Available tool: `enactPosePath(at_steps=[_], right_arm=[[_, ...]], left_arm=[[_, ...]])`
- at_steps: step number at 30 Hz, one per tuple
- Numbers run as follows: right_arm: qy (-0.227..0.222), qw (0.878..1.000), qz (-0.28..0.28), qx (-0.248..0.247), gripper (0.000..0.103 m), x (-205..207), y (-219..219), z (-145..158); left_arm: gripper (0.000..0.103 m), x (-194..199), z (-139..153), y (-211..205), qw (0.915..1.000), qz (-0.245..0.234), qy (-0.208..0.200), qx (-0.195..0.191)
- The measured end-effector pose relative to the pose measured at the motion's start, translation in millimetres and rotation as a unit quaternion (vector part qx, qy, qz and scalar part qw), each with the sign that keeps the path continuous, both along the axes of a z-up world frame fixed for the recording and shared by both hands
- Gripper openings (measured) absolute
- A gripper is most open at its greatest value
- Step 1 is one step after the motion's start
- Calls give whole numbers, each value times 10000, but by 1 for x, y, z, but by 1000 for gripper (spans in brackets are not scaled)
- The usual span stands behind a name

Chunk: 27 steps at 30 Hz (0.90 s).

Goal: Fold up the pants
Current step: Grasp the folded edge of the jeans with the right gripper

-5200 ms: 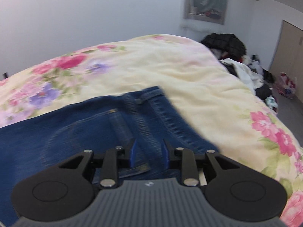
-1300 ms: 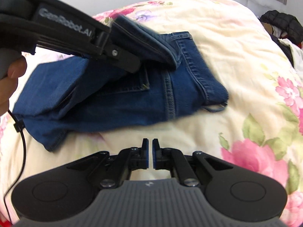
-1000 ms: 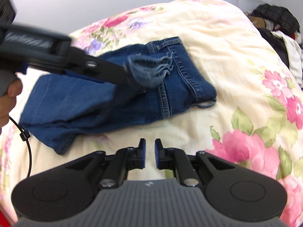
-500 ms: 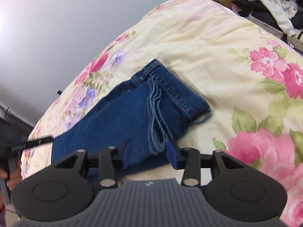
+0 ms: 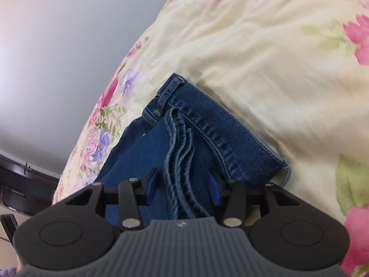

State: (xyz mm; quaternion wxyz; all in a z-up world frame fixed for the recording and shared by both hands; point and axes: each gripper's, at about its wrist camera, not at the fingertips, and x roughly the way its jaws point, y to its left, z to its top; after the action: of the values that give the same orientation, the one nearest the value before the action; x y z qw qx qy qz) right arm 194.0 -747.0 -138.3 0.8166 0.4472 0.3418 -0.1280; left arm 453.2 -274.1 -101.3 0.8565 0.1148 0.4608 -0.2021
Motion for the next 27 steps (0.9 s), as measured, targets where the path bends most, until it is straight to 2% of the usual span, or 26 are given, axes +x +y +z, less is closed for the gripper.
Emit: enactPosePath(at_steps=[3,4,7,11,14,16,18,20,21,22,25,27], right_arm=[[26,9997,63,-248,18,-3,9,11],[46,9991,124,-412,8,-2,14,19],[120,9928,318,-1145,5,5,38,49],[232,9748,639,-2124,4,26,78,94],[264,9524,868,-2911,3,42,108,129],[117,9359,999,-3375,3,51,126,157],[-79,9142,1080,-3906,3,57,143,182],[-81,8863,1065,-4505,3,66,150,200],[14,8786,1048,-4659,3,71,147,202],[120,8795,1008,-4649,3,77,139,199],[614,8960,849,-4314,3,93,109,158],[993,9005,839,-4151,3,102,96,120]], left_arm=[[56,-5,2,6,10000,-31,-30,45],[56,-8,3,9,9999,-55,-70,81],[56,-18,10,21,9997,-51,-160,149],[56,-23,22,46,9995,117,-267,95],[56,-20,29,67,9991,345,-236,-52],[56,-17,31,79,9984,472,-258,-172],[56,-14,33,89,9976,532,-349,-257],[56,-12,33,97,9967,579,-455,-348],[56,-9,31,100,9961,628,-484,-381],[56,-6,27,103,9956,693,-483,-394],[56,4,9,108,9946,868,-348,-454],[55,10,-3,108,9939,962,-214,-495]])
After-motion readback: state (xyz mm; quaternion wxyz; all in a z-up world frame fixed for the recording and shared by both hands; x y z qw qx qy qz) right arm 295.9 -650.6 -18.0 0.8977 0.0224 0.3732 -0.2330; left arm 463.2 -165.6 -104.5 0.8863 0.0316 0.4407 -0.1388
